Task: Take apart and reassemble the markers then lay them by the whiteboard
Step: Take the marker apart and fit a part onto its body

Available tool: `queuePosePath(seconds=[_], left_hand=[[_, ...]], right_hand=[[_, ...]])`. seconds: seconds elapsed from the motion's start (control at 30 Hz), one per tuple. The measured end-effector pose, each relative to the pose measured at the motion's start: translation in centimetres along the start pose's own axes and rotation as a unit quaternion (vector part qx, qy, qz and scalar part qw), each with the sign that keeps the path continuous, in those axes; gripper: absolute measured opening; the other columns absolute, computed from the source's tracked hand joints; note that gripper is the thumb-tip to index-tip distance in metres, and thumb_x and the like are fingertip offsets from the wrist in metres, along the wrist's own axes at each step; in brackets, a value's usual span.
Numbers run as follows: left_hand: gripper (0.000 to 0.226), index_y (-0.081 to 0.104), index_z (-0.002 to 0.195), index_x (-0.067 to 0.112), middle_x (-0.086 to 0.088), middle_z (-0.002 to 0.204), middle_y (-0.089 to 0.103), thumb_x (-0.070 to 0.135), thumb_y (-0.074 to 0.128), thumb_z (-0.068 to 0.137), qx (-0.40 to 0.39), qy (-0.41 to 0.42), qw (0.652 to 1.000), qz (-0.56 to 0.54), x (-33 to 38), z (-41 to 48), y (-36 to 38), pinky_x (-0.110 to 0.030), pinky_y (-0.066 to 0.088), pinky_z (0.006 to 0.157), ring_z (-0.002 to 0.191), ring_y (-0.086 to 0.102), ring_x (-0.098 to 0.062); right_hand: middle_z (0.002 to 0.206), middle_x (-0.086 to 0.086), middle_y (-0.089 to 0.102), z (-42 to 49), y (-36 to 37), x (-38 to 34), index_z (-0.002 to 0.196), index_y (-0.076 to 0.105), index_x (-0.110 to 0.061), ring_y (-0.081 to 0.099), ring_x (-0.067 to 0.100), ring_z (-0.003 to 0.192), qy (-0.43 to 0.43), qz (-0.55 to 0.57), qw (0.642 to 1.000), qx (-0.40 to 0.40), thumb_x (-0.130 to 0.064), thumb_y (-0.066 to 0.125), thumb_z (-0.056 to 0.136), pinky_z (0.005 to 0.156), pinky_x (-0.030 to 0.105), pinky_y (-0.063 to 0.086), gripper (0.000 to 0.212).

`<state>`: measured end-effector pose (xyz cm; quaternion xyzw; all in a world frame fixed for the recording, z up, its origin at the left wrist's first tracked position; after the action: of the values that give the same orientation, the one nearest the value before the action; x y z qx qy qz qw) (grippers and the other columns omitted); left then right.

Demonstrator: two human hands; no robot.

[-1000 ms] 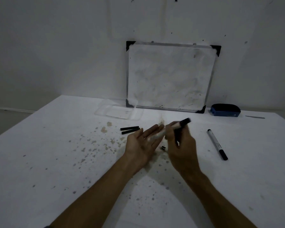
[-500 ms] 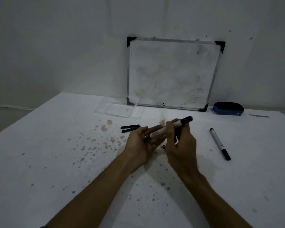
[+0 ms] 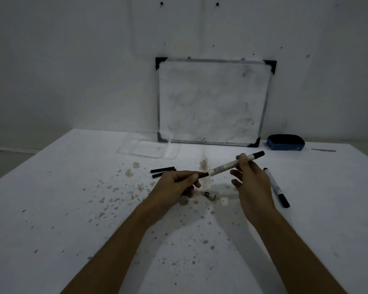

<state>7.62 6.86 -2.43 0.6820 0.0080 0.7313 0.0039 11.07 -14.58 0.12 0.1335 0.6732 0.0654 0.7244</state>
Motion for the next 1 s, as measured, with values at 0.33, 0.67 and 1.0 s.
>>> queuePosePath(seconds=[0.33,0.67,1.0], left_hand=[[0.011,0.075,0.111,0.012,-0.007,0.098,0.083,0.014,0.069,0.103,0.015,0.040,0.997,0.058,-0.5,-0.1,-1.0,-0.035,0.066,0.080,0.085,0.078,-0.020],[0.012,0.079,0.104,0.028,0.008,0.087,0.082,0.036,0.072,0.100,0.040,0.067,0.986,0.150,0.5,-0.5,-0.9,-0.019,0.058,0.066,0.069,0.071,-0.001],[0.018,0.082,0.102,0.017,0.002,0.083,0.084,0.034,0.076,0.097,0.003,0.060,0.981,0.185,2.6,-1.6,-2.0,-0.023,0.060,0.070,0.069,0.075,-0.007]], right_hand=[[0.087,0.005,0.061,0.4,-0.4,0.6,0.138,0.060,-0.022,0.056,0.008,0.067,-0.166,-0.547,0.817,-0.075,-0.045,0.045,0.103,0.052,0.014,0.038,0.044],[0.116,-0.002,0.059,-1.9,2.5,-0.1,0.134,0.061,-0.027,0.055,0.012,0.102,-0.262,-0.527,0.797,-0.135,-0.044,0.060,0.095,0.094,0.036,0.047,0.043],[0.097,-0.007,0.068,-5.6,6.2,-1.6,0.105,0.073,-0.022,0.056,0.006,0.085,-0.340,-0.488,0.782,-0.187,-0.036,0.069,0.092,0.085,0.034,0.046,0.020]])
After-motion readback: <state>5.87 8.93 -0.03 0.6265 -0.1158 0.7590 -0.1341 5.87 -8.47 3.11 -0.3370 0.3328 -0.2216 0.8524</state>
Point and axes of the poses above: each hand's wrist, its own z-axis towards the middle knuckle, its own y-axis out of the palm, x = y × z, the point moved 8 cm from there along z, towards the middle knuckle
